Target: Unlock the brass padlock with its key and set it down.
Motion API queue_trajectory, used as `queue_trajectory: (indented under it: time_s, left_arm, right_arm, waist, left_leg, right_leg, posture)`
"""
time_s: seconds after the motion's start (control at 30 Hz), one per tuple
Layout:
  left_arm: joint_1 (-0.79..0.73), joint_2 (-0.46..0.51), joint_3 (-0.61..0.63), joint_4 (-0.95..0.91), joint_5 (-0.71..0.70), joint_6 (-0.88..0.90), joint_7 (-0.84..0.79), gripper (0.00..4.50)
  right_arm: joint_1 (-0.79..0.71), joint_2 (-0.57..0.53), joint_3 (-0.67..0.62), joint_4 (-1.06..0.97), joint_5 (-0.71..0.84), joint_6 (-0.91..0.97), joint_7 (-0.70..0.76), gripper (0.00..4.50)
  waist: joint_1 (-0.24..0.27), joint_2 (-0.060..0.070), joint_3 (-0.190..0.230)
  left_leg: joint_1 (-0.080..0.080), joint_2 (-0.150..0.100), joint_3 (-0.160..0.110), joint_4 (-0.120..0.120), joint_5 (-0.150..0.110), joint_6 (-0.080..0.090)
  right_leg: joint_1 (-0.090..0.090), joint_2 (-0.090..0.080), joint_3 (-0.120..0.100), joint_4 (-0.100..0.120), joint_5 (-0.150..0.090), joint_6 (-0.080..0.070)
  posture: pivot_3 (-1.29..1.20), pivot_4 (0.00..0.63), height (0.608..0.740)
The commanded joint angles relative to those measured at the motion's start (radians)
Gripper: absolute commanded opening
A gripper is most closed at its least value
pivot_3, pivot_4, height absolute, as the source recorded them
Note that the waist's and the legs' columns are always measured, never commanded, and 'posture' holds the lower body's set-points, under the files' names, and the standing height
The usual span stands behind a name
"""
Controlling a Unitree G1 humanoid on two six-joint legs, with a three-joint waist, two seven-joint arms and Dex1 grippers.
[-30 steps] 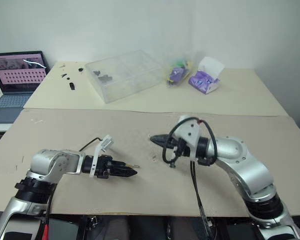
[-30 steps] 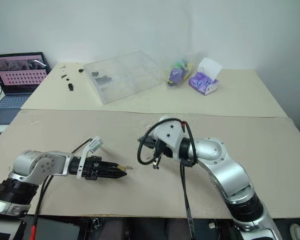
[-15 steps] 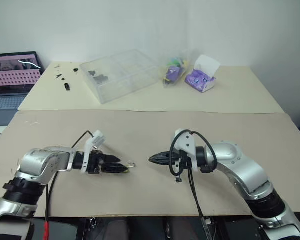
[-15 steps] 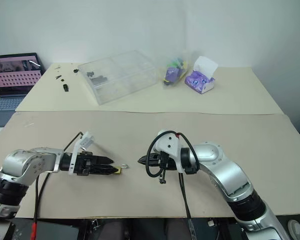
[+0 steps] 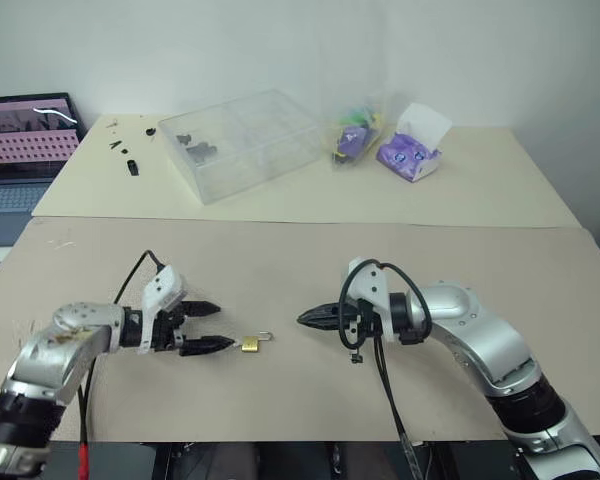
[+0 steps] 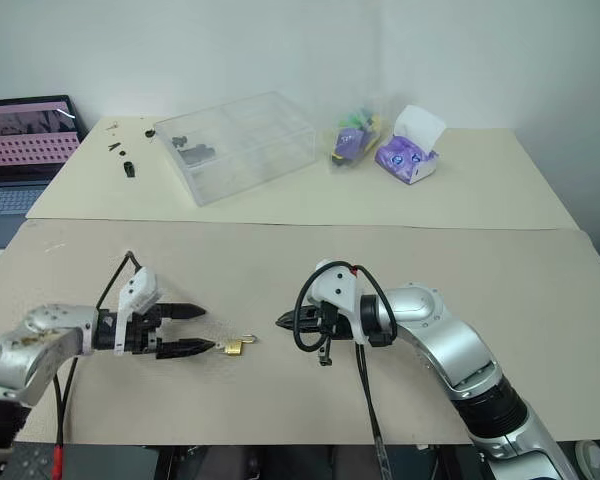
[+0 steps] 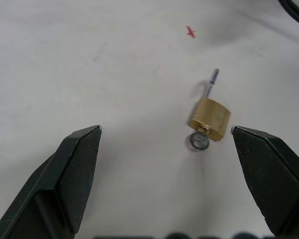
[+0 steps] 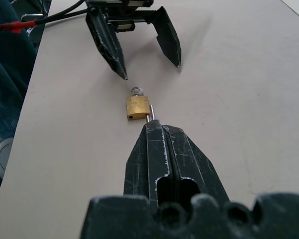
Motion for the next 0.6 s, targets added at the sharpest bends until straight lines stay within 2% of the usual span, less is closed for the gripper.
queue_trajectory:
  time_s: [0.03,0.27,0.37,0.6]
  left_arm:
    - [0.016,-0.013,0.031,0.002,0.04,-0.1,-0.006,4.46]
    - [0.018,-0.039,0.046,0.021,0.056,-0.153,0.007,4.46]
    - [0.013,-0.084,0.112,0.046,0.015,-0.092,0.088,4.46]
    - [-0.048,-0.262,0.377,0.13,-0.054,0.058,0.505,4.46]
  right_arm:
    - [0.012,-0.006,-0.012,-0.023,0.001,-0.025,-0.002,0.0]
    - [0.034,-0.007,-0.023,-0.015,0.005,-0.023,-0.01,0.0]
    - [0.095,-0.002,-0.103,-0.001,0.025,-0.007,-0.068,0.0]
    - [0.271,0.04,-0.397,-0.013,0.031,0.023,-0.32,0.0]
  waist:
    - [0.0,0.0,0.0]
    - [0.0,0.0,0.0]
    - [0.001,0.0,0.0]
    - [0.002,-0.001,0.0]
  left_leg:
    - [0.0,0.0,0.0,0.0,0.0,0.0]
    - [0.001,0.0,0.001,0.002,0.0,0.0]
    - [0.001,0.0,0.001,0.002,0.0,0.0]
    - [0.001,0.0,-0.001,0.003,0.0,0.0]
  right_leg:
    - [0.0,0.0,0.0,0.0,0.0,-0.001]
    - [0.001,0.0,0.0,0.0,-0.002,-0.002]
    - [0.001,0.0,0.0,0.001,-0.001,0.001]
    - [0.003,0.0,0.0,0.001,0.002,0.005]
  posture:
    - [0.0,0.15,0.74]
    - [0.0,0.15,0.74]
    - [0.0,0.15,0.74]
    - [0.0,0.15,0.74]
